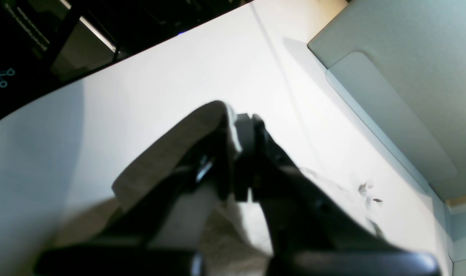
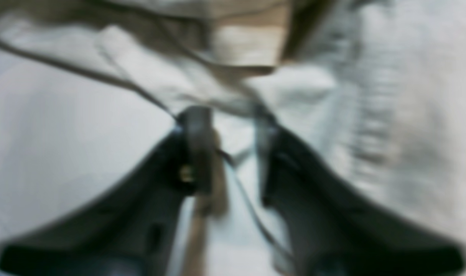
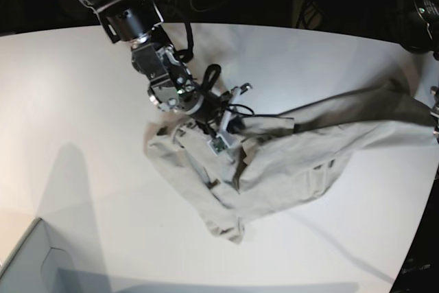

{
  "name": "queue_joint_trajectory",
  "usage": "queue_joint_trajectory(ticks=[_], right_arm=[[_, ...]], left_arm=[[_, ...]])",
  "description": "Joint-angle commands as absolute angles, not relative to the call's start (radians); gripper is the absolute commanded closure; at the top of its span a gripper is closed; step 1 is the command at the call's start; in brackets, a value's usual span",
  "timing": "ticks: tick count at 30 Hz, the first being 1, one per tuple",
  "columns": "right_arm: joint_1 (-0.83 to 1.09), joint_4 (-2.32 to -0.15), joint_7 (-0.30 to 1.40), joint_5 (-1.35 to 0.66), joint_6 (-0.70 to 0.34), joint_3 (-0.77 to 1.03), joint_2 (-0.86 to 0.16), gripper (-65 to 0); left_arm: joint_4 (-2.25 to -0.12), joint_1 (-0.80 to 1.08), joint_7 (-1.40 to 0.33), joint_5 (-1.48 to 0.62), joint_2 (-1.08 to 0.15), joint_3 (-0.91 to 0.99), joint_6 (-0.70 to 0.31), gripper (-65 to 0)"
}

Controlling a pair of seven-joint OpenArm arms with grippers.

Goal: Layout the t-shirt on the table in an organized manner, then fold the t-shirt properly
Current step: 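Grasp the shirt with the right gripper and drag it away from the left gripper, then hold the shirt stretched between both grippers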

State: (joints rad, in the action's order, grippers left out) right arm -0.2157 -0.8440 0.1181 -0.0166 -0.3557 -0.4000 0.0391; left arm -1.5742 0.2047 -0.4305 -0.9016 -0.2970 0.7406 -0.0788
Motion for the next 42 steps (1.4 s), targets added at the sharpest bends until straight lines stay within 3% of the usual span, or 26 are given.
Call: queue_joint_trajectory(ticks=[1, 6, 17, 23, 32, 42], right_arm=[[-0.214, -0.84, 0.189, 0.007, -0.335, -0.4, 0.022, 0.0], [-0.176, -0.881, 0.189, 0.007, -0.335, -0.4, -0.019, 0.0], [0.099, -1.457, 0.269, 0.005, -0.335, -0.374, -0.173, 0.0], [0.22, -1.687, 0.278, 0.005, -0.338, -0.213, -0.183, 0.0], [0.297, -1.712, 0.274, 0.005, -0.34, -0.068, -0.177, 0.0], [0.318, -1.664, 0.28, 0.005, -0.34, 0.012, -0.173, 0.0]], left_arm=[[-1.59, 0.199, -0.409, -0.908, -0.317, 0.751, -0.09, 0.0], [-1.595, 0.199, -0.409, -0.908, -0.317, 0.751, -0.09, 0.0], [-1.676, 0.226, -0.409, -0.915, -0.309, 0.753, -0.09, 0.0], [-1.69, 0.226, -0.409, -0.915, -0.308, 0.753, -0.09, 0.0], [-1.689, 0.229, -0.409, -0.917, -0.303, 0.748, -0.09, 0.0], [-1.692, 0.265, -0.409, -0.917, -0.203, 0.745, -0.091, 0.0]])
